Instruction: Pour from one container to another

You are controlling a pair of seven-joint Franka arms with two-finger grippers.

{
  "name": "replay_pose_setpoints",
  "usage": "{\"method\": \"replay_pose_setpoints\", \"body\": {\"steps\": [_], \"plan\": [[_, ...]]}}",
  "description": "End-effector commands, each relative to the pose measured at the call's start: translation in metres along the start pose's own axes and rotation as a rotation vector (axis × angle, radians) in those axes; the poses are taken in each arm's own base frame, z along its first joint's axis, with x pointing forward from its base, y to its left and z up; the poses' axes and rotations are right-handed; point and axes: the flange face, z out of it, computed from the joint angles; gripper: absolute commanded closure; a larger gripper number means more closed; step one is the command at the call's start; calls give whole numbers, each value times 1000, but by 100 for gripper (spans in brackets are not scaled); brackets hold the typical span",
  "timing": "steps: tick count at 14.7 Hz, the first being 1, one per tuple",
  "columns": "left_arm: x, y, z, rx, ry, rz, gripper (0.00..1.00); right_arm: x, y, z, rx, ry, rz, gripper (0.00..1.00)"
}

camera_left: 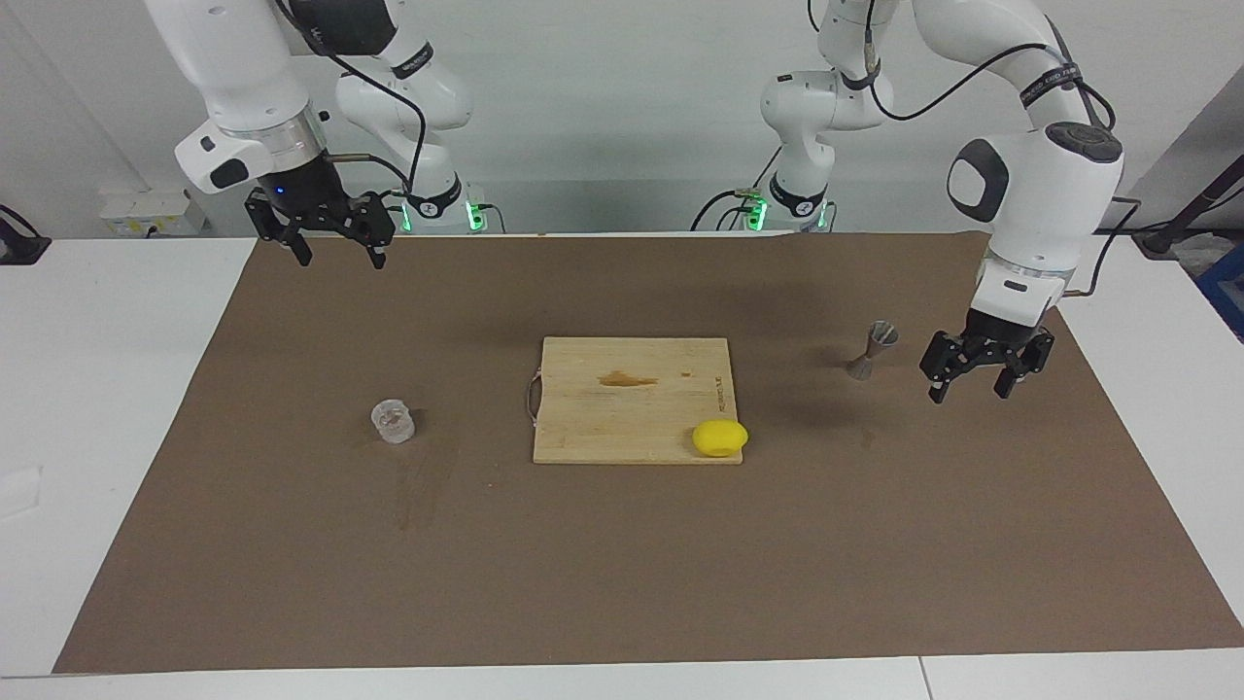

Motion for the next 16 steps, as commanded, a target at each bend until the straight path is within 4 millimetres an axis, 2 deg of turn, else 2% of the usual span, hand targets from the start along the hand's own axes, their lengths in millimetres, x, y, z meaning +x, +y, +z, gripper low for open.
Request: {"method": "replay_pose_setpoints", "body": {"steps": [1,6,10,11,16], "plan": [[2,20,-2,-2,46,20,0,-5,5,-3,19,8,-14,0],[-3,18,0,-1,28,20,0,-5,5,-3,19,8,-14,0],[-5,29,-5,1,-58,28,0,-5,5,-3,19,8,-14,0],[-10,35,-3,0,-98,41,0,-5,5,-3,19,8,-14,0],[-33,92,-4,-20,-202,134,0,-5,5,-3,19,8,-14,0]]}}
